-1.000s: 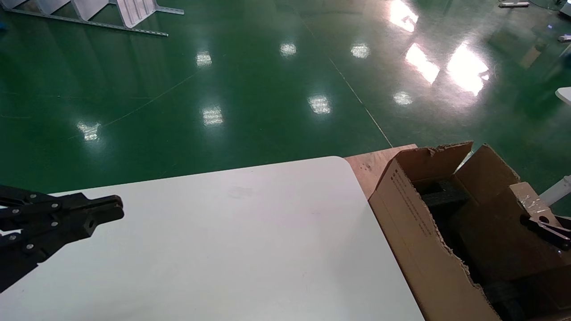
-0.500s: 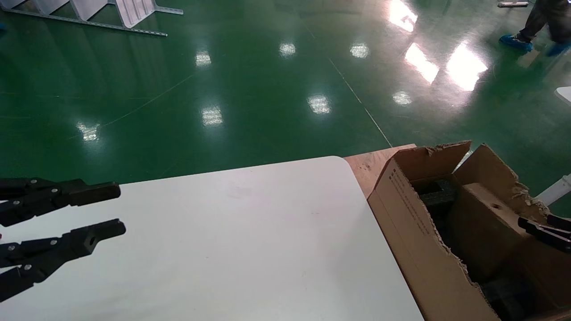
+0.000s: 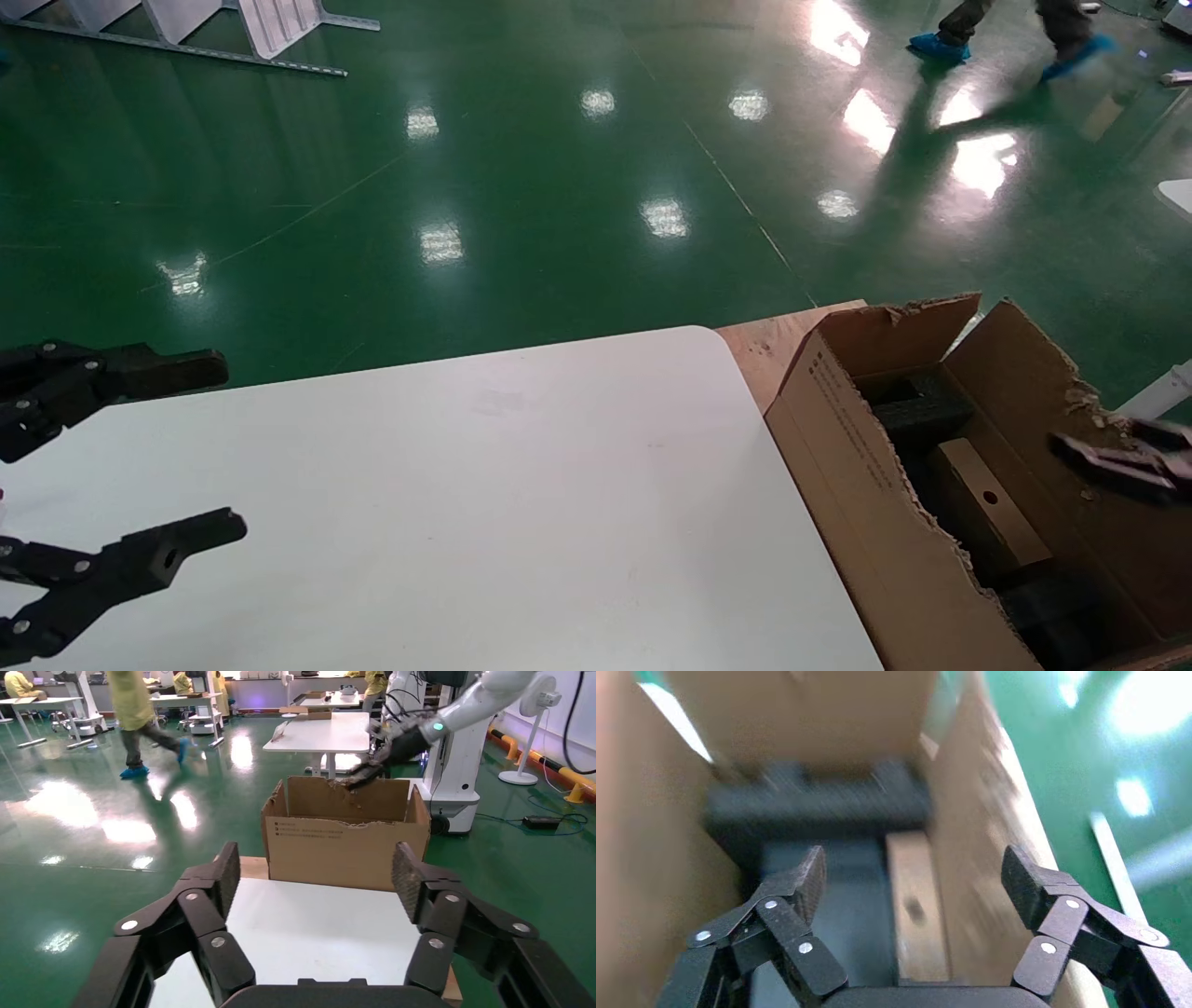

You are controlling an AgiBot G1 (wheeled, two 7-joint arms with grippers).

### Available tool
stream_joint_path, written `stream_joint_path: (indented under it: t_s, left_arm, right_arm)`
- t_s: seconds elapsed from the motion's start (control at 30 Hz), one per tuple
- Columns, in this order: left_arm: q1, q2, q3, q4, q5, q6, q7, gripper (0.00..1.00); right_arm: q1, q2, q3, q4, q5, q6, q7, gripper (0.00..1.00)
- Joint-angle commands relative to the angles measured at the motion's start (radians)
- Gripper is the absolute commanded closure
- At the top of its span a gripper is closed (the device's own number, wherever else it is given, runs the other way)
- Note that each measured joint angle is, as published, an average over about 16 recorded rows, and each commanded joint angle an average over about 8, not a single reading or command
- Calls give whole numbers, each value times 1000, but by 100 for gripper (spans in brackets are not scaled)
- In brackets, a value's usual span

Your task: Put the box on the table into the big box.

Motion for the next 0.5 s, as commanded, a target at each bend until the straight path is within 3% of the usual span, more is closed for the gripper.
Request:
stream_joint_path:
  t_s: [0.03, 0.5]
  left_arm:
    - [0, 0, 0, 0, 0, 0, 0, 0]
    - [0, 0, 0, 0, 0, 0, 0, 0]
  right_arm:
    - [18, -10, 0, 17, 4, -15, -21, 0]
    - [311, -92, 159, 97, -275, -27, -161, 0]
